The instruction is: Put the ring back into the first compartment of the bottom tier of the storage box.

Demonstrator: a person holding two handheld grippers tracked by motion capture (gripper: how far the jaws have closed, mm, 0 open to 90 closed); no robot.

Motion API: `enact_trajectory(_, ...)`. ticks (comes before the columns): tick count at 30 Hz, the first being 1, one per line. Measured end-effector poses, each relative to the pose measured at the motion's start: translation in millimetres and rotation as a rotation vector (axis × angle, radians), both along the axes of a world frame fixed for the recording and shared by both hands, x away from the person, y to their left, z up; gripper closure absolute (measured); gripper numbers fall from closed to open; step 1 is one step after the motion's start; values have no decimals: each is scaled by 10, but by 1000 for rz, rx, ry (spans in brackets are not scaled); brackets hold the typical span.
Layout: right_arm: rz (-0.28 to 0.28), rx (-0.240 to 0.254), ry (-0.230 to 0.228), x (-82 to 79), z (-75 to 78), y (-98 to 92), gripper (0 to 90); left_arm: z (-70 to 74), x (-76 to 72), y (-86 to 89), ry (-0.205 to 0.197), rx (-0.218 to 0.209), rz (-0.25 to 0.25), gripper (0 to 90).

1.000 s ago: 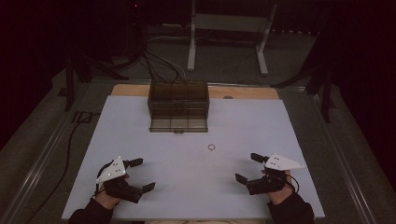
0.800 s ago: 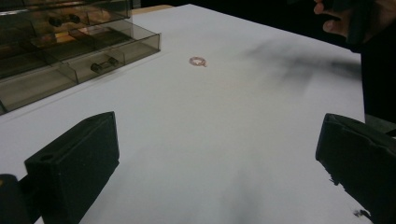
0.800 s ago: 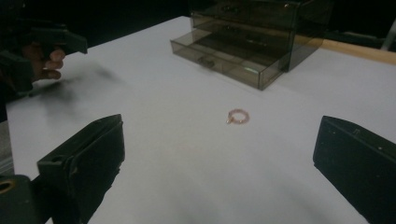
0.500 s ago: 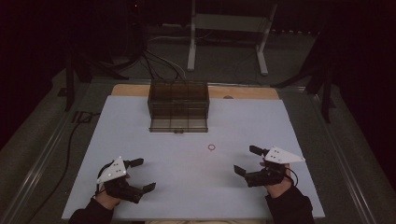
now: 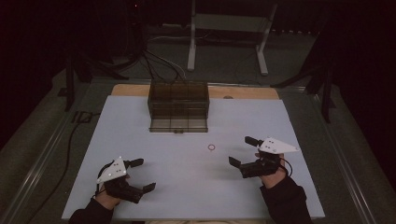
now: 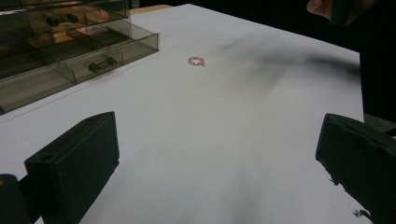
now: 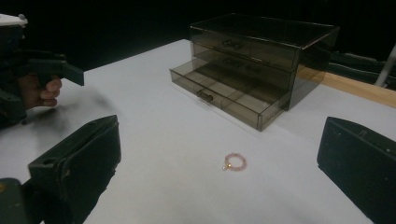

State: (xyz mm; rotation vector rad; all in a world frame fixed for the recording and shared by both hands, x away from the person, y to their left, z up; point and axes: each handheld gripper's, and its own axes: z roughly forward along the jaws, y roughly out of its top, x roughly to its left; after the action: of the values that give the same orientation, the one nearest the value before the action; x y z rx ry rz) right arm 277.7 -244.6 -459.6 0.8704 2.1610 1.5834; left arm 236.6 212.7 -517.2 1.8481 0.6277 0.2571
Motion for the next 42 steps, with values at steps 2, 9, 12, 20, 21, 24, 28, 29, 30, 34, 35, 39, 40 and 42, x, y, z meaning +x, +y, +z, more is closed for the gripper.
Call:
enact_trajectory(2,-3,-6,1,12,5,12,0,2,-1,-1,-1,-3,1,7)
enact_trajectory(9,-1,-21,-2,122,6,112,0,-1,-3,-2,0,0,-4,7)
enact_trajectory(12,3,-21,1,161,10,152,0,2,-3,-4,0,-4,-3,7)
enact_trajectory(20,7,-37,21,266,-56,250,0,5,-9,-6,-4,-2,-6,7)
enact_trajectory(21,6,-41,25,280,-63,258,0,4,-9,-7,-4,1,-7,7)
enact_trajectory(24,3,-39,31,330,-85,280,0,7,-9,-12,-4,-2,-8,7)
enact_trajectory(28,-5,-47,45,405,-127,311,0,1,-7,-16,-2,4,-7,7)
enact_trajectory(29,-7,-47,50,426,-139,316,0,4,-8,-15,-3,2,-7,7)
enact_trajectory(30,-10,-50,52,446,-152,323,0,6,-9,-15,-5,0,-8,7)
enact_trajectory(34,-22,-54,75,528,-209,346,0,1,-8,-15,-3,2,-11,7)
enact_trajectory(35,-27,-56,78,546,-226,352,0,3,-9,-16,-4,2,-12,7)
enact_trajectory(39,-27,-80,91,610,-298,399,0,4,-10,-14,-5,3,-12,7)
enact_trajectory(40,-23,-82,95,625,-314,411,0,7,-10,-13,-4,0,-10,7)
enact_trajectory(42,-22,-91,106,655,-343,443,0,8,-13,-14,-6,-1,-12,7)
